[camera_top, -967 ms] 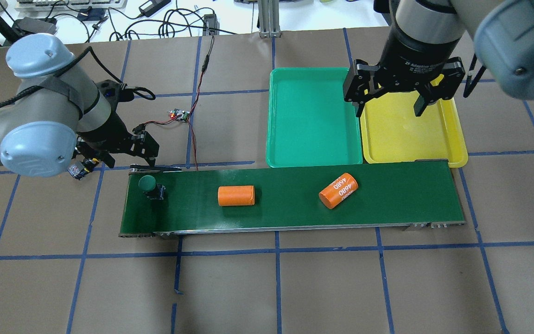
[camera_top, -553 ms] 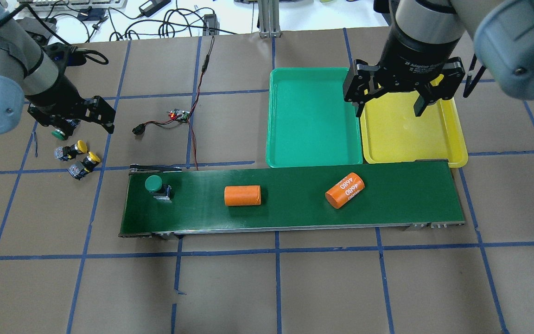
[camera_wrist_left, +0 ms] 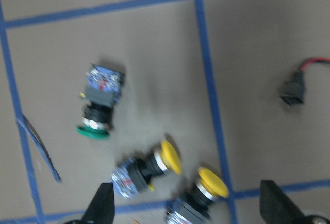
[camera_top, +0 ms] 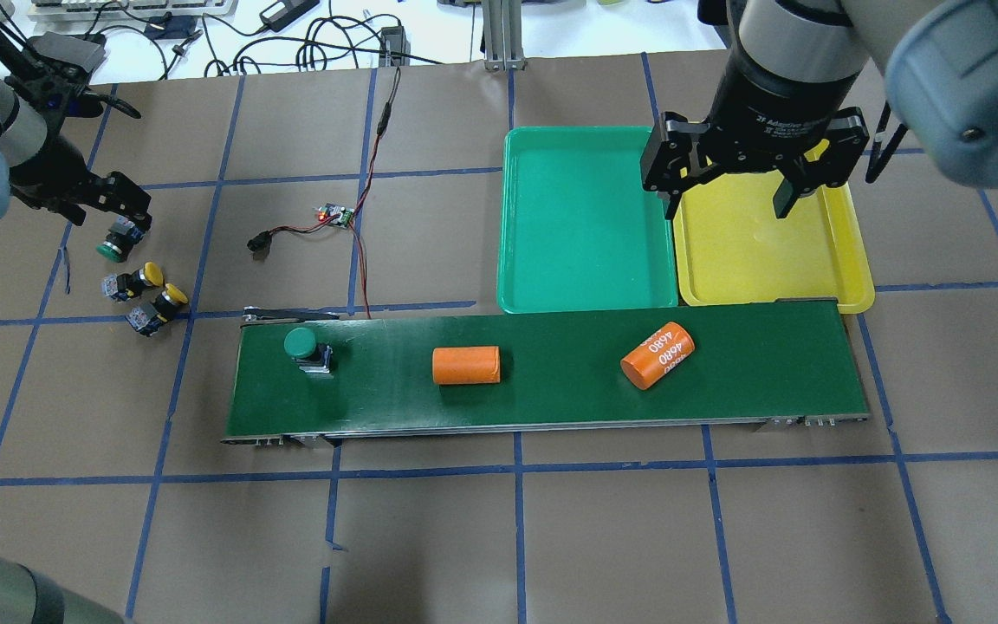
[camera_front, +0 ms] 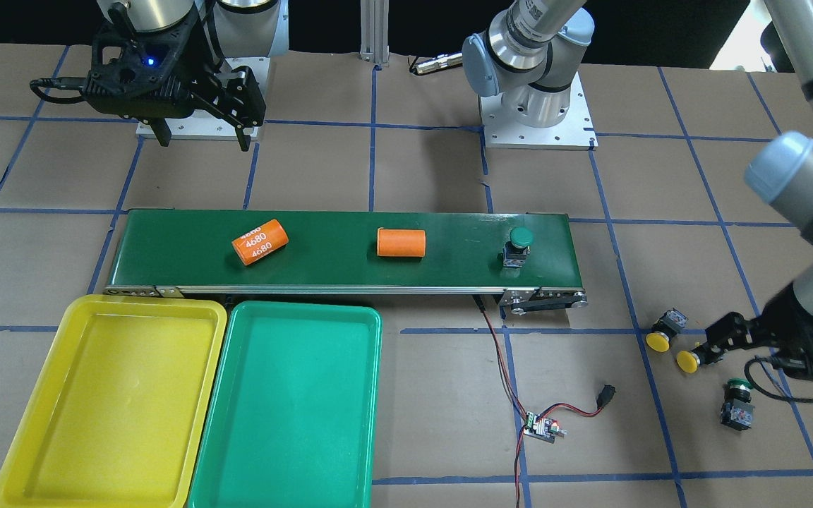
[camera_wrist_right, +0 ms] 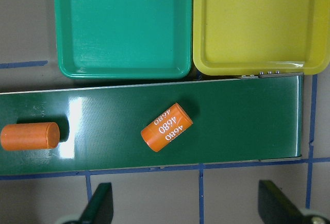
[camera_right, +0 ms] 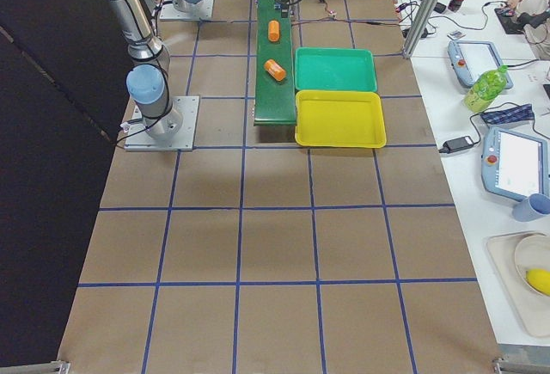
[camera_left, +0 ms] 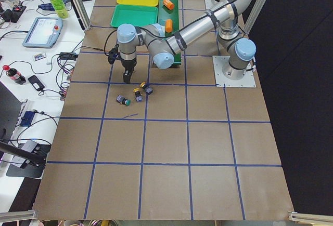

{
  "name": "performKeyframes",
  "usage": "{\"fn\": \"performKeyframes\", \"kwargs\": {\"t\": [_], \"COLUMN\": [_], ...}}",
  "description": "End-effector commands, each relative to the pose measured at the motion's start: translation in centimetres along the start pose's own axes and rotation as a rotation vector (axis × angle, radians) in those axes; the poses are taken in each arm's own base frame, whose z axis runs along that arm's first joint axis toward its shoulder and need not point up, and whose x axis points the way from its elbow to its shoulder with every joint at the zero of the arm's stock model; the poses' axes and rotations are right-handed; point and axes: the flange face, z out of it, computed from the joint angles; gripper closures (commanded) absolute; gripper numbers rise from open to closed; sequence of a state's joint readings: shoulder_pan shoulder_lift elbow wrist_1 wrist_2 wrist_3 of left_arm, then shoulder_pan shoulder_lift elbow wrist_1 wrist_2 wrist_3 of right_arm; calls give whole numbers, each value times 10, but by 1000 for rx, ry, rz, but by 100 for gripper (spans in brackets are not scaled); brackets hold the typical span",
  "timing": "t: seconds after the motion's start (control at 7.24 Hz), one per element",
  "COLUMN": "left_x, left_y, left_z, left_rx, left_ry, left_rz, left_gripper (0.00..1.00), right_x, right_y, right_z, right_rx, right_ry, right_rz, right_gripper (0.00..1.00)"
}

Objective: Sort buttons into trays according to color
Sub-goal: 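Return the left gripper to the pile and grasp the blue-housed button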

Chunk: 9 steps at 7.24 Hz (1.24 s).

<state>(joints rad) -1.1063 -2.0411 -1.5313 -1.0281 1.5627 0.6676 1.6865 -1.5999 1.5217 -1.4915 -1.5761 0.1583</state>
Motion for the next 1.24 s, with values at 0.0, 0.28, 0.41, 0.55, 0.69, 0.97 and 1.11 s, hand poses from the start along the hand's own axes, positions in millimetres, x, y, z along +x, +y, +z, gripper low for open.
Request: {"fn": "performKeyframes", "kwargs": {"t": [0.0,0.28,0.41,0.55,0.69,0.97,1.11], "left_x": [-50,-65,-65,-64,-63,-63,-64], "left_y": [-21,-14,-14,-13,-11,-11,-12], "left_z": [48,79,93,102,111,119,112], "left_rx": [-11,-42,-55,-64,-76,-87,-84], "left_ry": [8,35,48,58,70,76,67], "left_rz": [114,125,103,107,107,81,81], "left_gripper": [0,0,0,0,5,99,100], "right_x": [0,0,0,0,0,0,0], "right_y": [0,0,0,0,0,0,0], "right_z": [0,0,0,-1,0,0,0], "right_rx": [1,1,1,2,1,1,1], "right_ry": [-1,-1,-1,-1,-1,-1,-1], "right_rz": [0,0,0,2,3,2,3], "right_gripper": [0,0,0,0,0,0,0]}}
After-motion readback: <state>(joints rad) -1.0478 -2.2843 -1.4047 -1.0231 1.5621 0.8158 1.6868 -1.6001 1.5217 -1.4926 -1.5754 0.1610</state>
